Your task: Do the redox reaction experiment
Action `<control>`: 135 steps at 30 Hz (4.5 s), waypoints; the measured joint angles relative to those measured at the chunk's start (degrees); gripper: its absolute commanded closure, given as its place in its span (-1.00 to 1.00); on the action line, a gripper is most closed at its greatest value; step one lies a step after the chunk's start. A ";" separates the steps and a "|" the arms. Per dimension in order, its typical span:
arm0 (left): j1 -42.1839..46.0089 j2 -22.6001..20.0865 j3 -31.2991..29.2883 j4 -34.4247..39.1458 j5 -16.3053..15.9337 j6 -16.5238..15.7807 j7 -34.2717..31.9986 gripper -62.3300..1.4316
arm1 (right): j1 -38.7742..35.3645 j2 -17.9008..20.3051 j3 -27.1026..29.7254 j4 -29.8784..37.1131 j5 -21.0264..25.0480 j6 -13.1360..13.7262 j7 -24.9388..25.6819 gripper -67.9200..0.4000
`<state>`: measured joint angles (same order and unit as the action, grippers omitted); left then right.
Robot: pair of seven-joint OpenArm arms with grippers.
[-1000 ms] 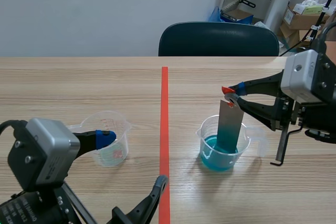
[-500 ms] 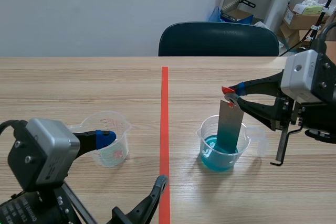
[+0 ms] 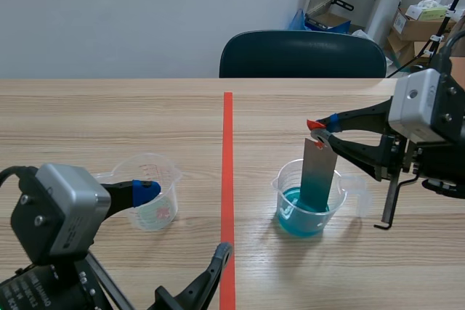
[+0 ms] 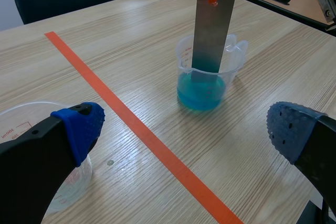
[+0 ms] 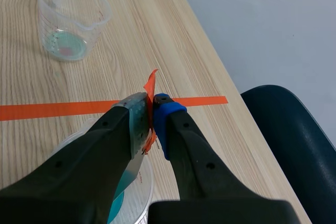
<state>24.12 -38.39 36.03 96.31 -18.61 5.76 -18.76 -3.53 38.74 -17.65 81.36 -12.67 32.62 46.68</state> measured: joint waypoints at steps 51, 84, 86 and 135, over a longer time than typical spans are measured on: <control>0.00 0.00 0.00 0.00 0.00 0.00 0.00 -1.00 | 0.00 0.00 0.00 0.00 -0.39 0.02 0.46 0.96; 0.00 0.00 0.00 0.00 0.00 0.00 0.00 -1.00 | 0.00 0.00 0.00 0.00 -0.39 0.02 0.46 0.96; 0.00 0.00 0.00 0.00 0.00 0.00 0.00 -1.00 | 0.00 0.00 0.00 0.00 -0.39 0.02 0.46 0.96; 0.00 0.00 0.00 0.00 0.00 0.00 -0.02 -1.00 | -0.17 3.19 6.75 7.74 6.19 9.68 4.48 0.96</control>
<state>24.12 -38.39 36.03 96.31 -18.61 5.76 -18.79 -3.70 41.93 -10.90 89.10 -6.48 42.30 51.16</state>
